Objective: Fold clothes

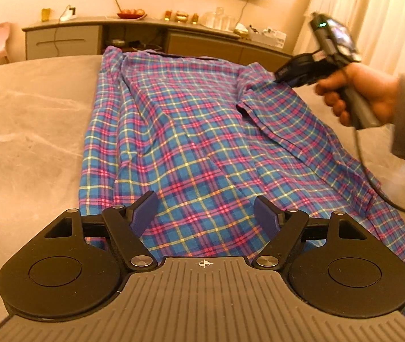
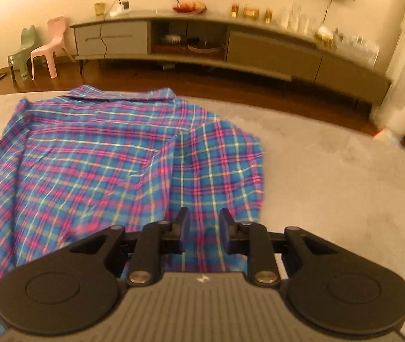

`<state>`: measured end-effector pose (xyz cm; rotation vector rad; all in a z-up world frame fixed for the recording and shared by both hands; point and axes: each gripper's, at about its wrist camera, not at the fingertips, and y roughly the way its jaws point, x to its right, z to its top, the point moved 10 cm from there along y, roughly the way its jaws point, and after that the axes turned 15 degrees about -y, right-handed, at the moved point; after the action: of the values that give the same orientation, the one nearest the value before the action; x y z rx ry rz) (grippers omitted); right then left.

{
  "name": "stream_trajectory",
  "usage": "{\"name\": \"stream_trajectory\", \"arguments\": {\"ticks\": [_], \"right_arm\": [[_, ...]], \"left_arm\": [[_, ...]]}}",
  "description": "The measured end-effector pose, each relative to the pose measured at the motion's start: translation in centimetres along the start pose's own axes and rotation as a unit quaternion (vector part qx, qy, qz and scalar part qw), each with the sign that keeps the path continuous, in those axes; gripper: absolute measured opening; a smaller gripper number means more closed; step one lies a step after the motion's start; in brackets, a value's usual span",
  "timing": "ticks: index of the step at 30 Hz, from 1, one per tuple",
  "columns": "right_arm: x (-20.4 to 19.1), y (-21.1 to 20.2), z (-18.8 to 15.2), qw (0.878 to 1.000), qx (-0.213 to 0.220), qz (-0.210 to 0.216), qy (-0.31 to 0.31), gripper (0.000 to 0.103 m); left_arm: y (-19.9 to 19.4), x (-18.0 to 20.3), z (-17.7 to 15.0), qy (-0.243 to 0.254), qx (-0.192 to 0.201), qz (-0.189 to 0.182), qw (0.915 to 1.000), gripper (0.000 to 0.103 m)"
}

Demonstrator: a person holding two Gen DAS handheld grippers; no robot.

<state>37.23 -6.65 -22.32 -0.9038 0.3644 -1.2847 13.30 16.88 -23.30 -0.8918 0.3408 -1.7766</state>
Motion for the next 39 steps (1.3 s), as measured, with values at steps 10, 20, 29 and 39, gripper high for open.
{"name": "stream_trajectory", "arguments": {"ticks": [10,20,29,39], "right_arm": [[-4.1,-1.7,-5.5,1.0,-0.001,0.023,-0.013,0.023],[-6.1,-10.9,-11.8,0.997,0.047,0.053,0.024,0.029],[-6.6,-18.8,-19.6,0.994,0.097,0.056,-0.009,0.053],[-7.6,-26.7,-30.1,0.987,0.072,0.142,0.037,0.058]], "left_arm": [[-0.1,0.0,-0.1,0.0,0.003,0.003,1.0,0.067],[0.3,0.6,-0.5,0.053,0.0,0.064,0.9966,0.067],[-6.6,-0.9,-2.5,-0.015,-0.005,0.074,0.9971,0.064],[-15.8,-6.5,-9.9,-0.09,-0.066,0.092,0.9894,0.071]]}}
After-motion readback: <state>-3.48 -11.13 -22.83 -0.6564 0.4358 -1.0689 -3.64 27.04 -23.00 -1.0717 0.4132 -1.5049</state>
